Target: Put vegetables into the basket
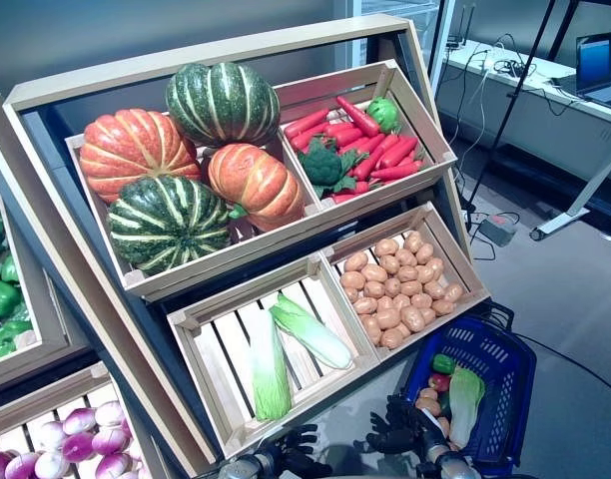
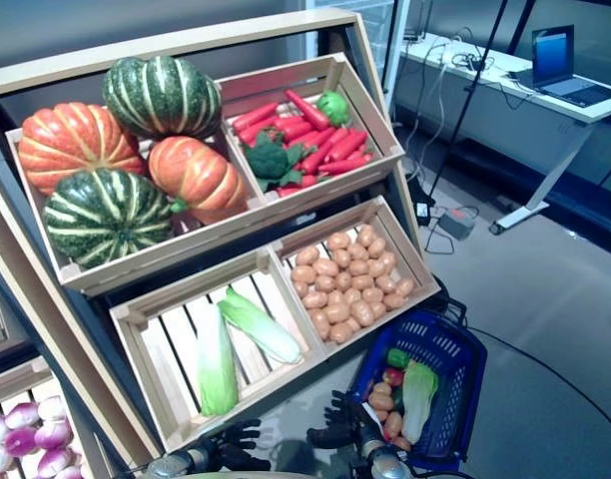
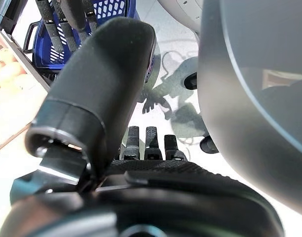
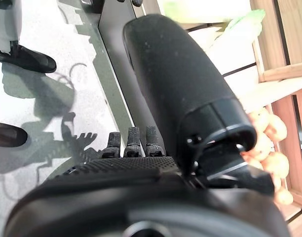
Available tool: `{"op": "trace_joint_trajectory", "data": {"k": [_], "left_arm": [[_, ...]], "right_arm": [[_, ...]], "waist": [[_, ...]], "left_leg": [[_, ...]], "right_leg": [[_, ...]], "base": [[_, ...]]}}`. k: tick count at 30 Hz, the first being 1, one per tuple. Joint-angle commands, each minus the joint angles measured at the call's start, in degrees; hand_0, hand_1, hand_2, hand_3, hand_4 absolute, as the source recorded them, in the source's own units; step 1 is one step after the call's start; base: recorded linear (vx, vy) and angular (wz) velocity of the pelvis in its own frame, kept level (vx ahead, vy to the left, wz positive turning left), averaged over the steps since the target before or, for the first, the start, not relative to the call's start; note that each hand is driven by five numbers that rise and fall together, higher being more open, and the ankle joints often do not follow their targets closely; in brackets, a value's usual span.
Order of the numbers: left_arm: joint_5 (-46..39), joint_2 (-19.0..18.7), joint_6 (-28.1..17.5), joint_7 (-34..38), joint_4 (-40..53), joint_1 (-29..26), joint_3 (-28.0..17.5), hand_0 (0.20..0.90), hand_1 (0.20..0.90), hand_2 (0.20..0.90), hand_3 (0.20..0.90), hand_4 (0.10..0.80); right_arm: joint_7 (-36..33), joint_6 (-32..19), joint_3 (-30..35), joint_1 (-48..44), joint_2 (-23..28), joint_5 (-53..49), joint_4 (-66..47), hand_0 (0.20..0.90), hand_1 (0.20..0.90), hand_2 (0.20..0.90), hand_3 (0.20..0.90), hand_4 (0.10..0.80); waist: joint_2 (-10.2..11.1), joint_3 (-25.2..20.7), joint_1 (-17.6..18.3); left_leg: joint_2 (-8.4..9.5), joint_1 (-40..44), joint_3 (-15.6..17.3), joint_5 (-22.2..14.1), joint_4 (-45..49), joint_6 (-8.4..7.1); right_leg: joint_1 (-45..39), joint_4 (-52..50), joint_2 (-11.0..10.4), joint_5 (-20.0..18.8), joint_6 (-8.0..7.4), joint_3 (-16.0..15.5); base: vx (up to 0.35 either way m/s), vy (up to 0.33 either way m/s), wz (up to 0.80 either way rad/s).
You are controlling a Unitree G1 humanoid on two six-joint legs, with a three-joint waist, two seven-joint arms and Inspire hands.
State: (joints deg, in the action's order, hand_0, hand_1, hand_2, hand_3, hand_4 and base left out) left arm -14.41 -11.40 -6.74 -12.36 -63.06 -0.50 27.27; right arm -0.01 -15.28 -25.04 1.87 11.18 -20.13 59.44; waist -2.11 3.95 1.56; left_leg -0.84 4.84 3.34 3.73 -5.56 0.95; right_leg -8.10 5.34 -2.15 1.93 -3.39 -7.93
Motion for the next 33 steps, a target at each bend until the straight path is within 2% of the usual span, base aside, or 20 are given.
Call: {"op": "trace_joint_trajectory", "data": {"k": [1, 7, 19, 22, 25, 26, 29, 31, 33], "left_arm": [[-1.1, 0.8, -4.5, -0.4, -0.9, -4.5, 1.8, 0.9, 0.9, 0.9, 0.9, 0.8], [-0.7, 0.9, -4.0, -2.6, -1.0, -4.4, 2.0, 0.9, 0.9, 0.9, 0.9, 0.8], [2.4, 1.1, -3.7, -0.9, -2.1, -4.8, 2.1, 0.9, 0.9, 0.9, 0.9, 0.8], [3.3, 1.3, -5.0, -0.9, -2.3, -5.1, 2.3, 0.9, 0.9, 0.9, 0.9, 0.8], [4.0, 0.9, -8.4, -0.8, -1.4, -5.4, 3.1, 0.9, 0.9, 0.9, 0.9, 0.8], [3.9, 0.6, -11.1, 0.2, -0.3, -5.6, 3.4, 0.9, 0.9, 0.9, 0.9, 0.8], [-1.0, -1.0, -13.0, -1.6, 5.9, -5.9, 2.3, 0.9, 0.9, 0.9, 0.9, 0.8], [-4.9, -2.3, -12.1, -5.1, 11.2, -5.9, 1.8, 0.9, 0.9, 0.9, 0.9, 0.8], [-16.0, -3.7, -7.5, -13.2, 17.8, -5.8, 0.8, 0.9, 0.9, 0.9, 0.9, 0.8]], "right_arm": [[0.1, -3.0, 0.8, -6.7, -0.9, 0.4, -1.8, 0.9, 0.9, 0.9, 0.9, 0.8], [1.8, -0.6, 1.4, -6.9, -1.0, -1.2, -0.9, 0.9, 0.9, 0.9, 0.9, 0.8], [0.4, 1.8, 2.5, -7.0, -2.0, -2.6, 2.1, 0.9, 0.9, 0.9, 0.9, 0.8], [0.2, 2.2, 2.7, -7.2, -2.3, -2.5, 2.5, 0.9, 0.9, 0.9, 0.9, 0.8], [0.2, 2.6, 2.5, -7.3, -2.1, -2.5, 2.4, 0.9, 0.9, 0.9, 0.9, 0.8], [0.1, 2.9, 2.5, -7.3, -2.0, -2.5, 2.1, 0.9, 0.9, 0.9, 0.9, 0.8], [-0.3, 4.1, 2.3, -7.1, -1.3, -3.0, 0.4, 0.9, 0.9, 0.9, 0.9, 0.8], [-0.7, 5.0, 2.2, -6.9, -0.7, -3.2, -0.9, 0.9, 0.9, 0.9, 0.9, 0.8], [-0.7, 5.7, 2.5, -6.9, 0.1, -3.2, -2.0, 0.9, 0.9, 0.9, 0.9, 0.8]], "waist": [[1.0, 3.1, -0.3], [1.2, 2.9, -0.6], [1.4, 2.4, -1.0], [1.4, 2.3, -1.0], [1.3, 2.3, -1.0], [1.3, 2.4, -1.0], [1.3, 2.8, -1.2], [1.2, 3.2, -1.3], [1.1, 3.6, -1.4]], "left_leg": [[3.72, 4.0, 0.2, -7.6, 0.6, 2.38], [3.69, 4.6, 0.2, -7.8, 0.6, 2.34], [3.64, 5.0, 0.1, -7.9, 0.6, 2.27], [3.63, 5.1, 0.1, -7.9, 0.6, 2.28], [3.64, 5.1, 0.1, -7.9, 0.6, 2.23], [3.63, 5.1, 0.1, -7.9, 0.6, 2.19], [3.62, 5.1, 0.1, -7.8, 0.6, 2.05], [3.59, 5.1, 0.1, -7.8, 0.6, 2.04], [3.53, 4.9, 0.3, -7.7, 0.6, 2.06]], "right_leg": [[-0.6, -0.3, 1.5, -0.3, 2.59, 0.6], [-1.3, -0.3, 1.5, -0.2, 2.64, 0.3], [-1.8, -0.3, 1.4, 0.0, 2.65, -0.4], [-1.9, -0.3, 1.4, 0.0, 2.67, -0.4], [-1.9, -0.3, 1.4, 0.0, 2.63, -0.4], [-1.8, -0.3, 1.4, 0.0, 2.65, -0.3], [-1.8, -0.3, 1.4, -0.1, 2.65, -0.4], [-1.7, -0.3, 1.4, -0.2, 2.76, -0.3], [-1.6, -0.3, 1.4, -0.4, 2.88, -0.1]], "base": [[0.0, 0.0, 0.0], [0.0, 0.0, 0.0], [0.0, 0.0, 0.0], [0.0, 0.0, 0.0], [0.0, 0.0, 0.0], [0.0, 0.0, 0.0], [0.0, 0.0, 0.0], [0.0, 0.0, 0.0], [0.0, 0.0, 0.0]]}}
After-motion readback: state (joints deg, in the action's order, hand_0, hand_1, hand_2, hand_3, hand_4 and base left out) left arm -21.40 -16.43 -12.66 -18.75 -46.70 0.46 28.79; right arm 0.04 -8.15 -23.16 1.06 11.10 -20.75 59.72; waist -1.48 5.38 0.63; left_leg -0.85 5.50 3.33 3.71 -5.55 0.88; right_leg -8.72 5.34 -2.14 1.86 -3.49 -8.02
